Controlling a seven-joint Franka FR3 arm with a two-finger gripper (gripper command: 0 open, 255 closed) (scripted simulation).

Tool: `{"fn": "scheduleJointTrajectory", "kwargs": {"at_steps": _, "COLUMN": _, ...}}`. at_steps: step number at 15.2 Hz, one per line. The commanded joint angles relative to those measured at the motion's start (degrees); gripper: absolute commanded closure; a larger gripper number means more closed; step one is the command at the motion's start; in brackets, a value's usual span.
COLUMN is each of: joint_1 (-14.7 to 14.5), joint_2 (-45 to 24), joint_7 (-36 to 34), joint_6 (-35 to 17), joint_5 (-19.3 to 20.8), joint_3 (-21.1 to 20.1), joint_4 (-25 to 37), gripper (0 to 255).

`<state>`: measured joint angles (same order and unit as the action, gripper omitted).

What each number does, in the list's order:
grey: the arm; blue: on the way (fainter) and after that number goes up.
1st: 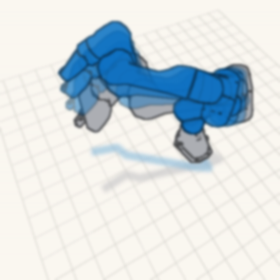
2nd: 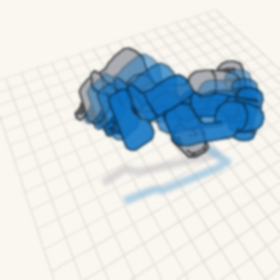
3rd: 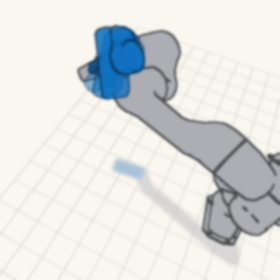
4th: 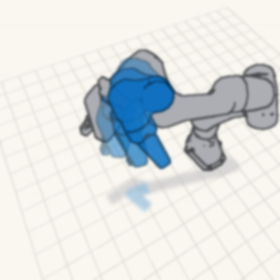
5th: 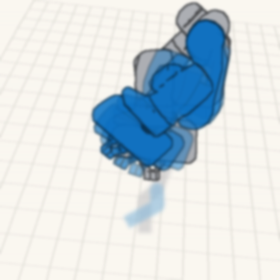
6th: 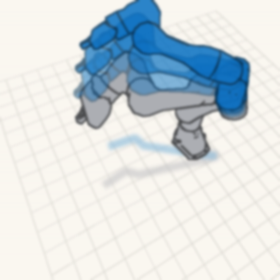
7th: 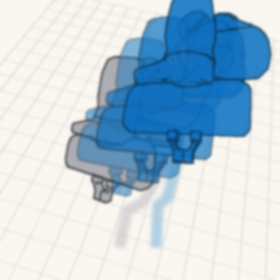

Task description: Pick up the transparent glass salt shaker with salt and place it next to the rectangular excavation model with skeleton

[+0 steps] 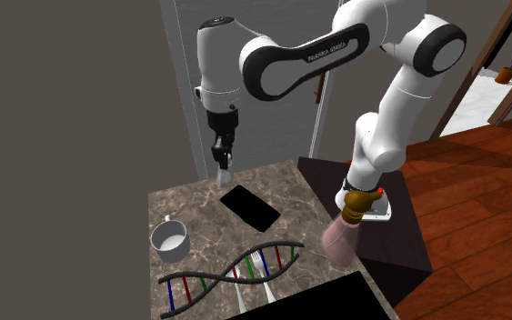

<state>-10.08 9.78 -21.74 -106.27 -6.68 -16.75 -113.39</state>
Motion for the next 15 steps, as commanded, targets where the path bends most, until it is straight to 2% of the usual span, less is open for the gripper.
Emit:
{"fn": "scheduleJointTrajectory", "kwargs": {"at_steps": 1, "joint_1": -0.9, "joint_2": 3.6, "joint_7": -1.3, "joint_6": 0.0, "joint_5": -1.1, "joint_3": -0.8, "joint_4": -3.3, "gripper": 255}}
{"fn": "scheduleJointTrajectory", "kwargs": {"at_steps": 8, "joint_1": -4.8, "joint_2": 13.8, "joint_7": -6.7, "joint_6": 0.5, "joint_5": -5.3, "joint_3": -4.3, "joint_4": -12.0, "gripper": 255}}
{"fn": "scheduleJointTrajectory", "kwargs": {"at_steps": 15, "joint_1": -9.4, "joint_2": 22.3, "joint_7": -13.3, "joint_6": 2.3, "joint_5": -9.9, "joint_3": -8.7, "joint_4": -17.4, "gripper": 255}}
